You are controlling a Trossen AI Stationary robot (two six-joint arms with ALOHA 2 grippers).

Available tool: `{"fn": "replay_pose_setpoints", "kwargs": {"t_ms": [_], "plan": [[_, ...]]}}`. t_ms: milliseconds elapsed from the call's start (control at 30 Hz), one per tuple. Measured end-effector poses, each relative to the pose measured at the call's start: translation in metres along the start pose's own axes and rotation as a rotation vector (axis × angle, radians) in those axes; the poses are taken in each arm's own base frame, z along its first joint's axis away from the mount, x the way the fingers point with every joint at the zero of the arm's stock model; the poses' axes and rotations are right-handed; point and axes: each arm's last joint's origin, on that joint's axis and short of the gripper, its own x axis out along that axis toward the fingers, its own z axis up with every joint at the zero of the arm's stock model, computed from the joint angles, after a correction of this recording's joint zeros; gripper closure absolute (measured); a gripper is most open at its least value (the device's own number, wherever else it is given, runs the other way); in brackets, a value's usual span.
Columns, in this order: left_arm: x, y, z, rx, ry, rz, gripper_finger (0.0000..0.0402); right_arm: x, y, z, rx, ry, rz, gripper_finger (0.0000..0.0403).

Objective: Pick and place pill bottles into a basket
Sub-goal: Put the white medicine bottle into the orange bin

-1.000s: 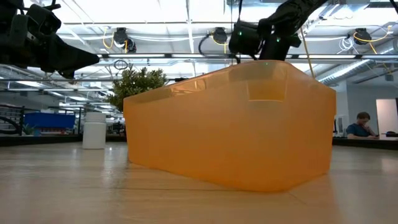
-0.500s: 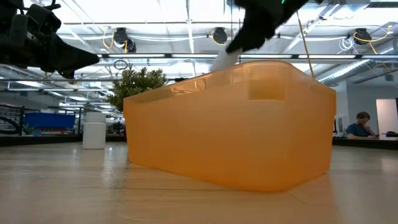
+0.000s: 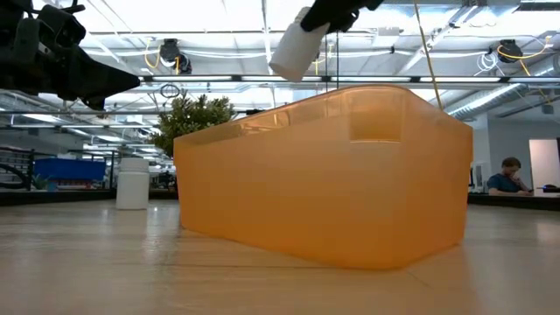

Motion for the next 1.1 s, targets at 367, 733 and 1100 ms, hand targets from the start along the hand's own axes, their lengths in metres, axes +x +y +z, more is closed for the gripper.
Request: {"fn": "replay_pose_setpoints", "kwargs": {"t_ms": [367, 733, 1100], "plan": [[0.000, 0.000, 0.000, 0.001, 0.000, -0.001, 0.0364, 0.039, 0.012, 0.013, 0.034, 0.245, 0.107, 0.0259], [0.000, 0.000, 0.000, -0.004, -0.001, -0.003, 0.0364, 0.068, 0.024, 0.008, 0.054, 0.327, 0.197, 0.0259], [0.000, 0.000, 0.000, 0.001, -0.002, -0.003, 0.0364, 0.101, 0.020, -0.004, 0.012, 0.368, 0.234, 0.0259]]}}
